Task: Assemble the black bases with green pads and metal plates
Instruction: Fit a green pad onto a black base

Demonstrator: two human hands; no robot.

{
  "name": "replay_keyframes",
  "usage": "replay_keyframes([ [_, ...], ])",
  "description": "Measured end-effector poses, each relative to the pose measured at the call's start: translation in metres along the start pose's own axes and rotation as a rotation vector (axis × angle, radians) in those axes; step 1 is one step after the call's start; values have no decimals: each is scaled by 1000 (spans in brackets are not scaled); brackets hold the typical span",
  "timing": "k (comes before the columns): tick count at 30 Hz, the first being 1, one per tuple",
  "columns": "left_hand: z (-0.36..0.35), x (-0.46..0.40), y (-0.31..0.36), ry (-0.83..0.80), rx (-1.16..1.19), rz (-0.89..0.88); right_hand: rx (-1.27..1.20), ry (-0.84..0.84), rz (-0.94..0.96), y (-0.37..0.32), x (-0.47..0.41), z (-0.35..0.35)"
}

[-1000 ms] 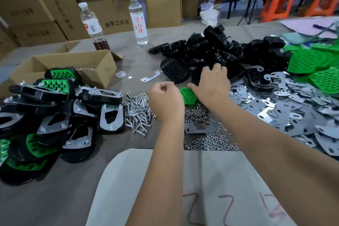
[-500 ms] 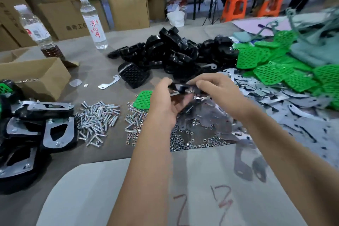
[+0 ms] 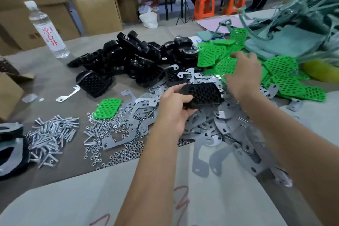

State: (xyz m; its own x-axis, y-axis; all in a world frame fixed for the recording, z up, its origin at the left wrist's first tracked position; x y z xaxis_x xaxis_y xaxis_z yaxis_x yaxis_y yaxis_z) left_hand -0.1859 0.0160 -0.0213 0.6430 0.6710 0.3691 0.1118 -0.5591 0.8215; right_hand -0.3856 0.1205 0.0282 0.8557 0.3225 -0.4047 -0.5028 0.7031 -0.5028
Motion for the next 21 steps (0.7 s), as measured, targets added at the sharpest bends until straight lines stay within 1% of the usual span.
replay_keyframes([
  [2,4,3,2,7,63,-4,-215,23,-36,-1,3,8],
  [4,13,8,7,40,118,-17,-385,1,-85,-7,14,13],
  [5,20,10,9,65,136,-33,-542,-27,-136,-12,22,13],
  [6,28,12,13,91,146,-53,-781,-88,-218,-20,34,10],
  [8,50,19,21,143,135,-109,-1305,-309,-372,-49,68,-1],
  [9,62,22,25,160,110,-140,-1463,-417,-396,-68,88,-7],
  [10,74,27,29,171,73,-172,-1539,-496,-402,-83,107,-13],
  [12,97,37,37,188,0,-233,-1558,-578,-384,-107,140,-24],
  [15,126,53,46,199,-52,-308,-1481,-605,-271,-129,175,-33],
  [19,144,67,48,174,-59,-378,-1361,-523,-144,-135,188,-34],
  [21,144,67,48,177,-42,-388,-1320,-490,-118,-135,188,-35],
])
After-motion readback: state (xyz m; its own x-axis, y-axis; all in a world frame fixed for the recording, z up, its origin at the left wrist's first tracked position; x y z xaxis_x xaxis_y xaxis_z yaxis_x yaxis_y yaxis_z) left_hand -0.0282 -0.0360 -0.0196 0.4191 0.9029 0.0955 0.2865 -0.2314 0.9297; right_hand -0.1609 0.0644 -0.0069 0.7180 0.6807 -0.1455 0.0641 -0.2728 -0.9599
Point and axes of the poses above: each hand's wrist, its own x-axis away from the middle knuckle, its own z-axis out of the back of the hand, y = z × x, the point moved 7 cm from there along -x, towards the middle knuckle, and after that the axes turned 3 degrees about y, right-handed, at the moved point
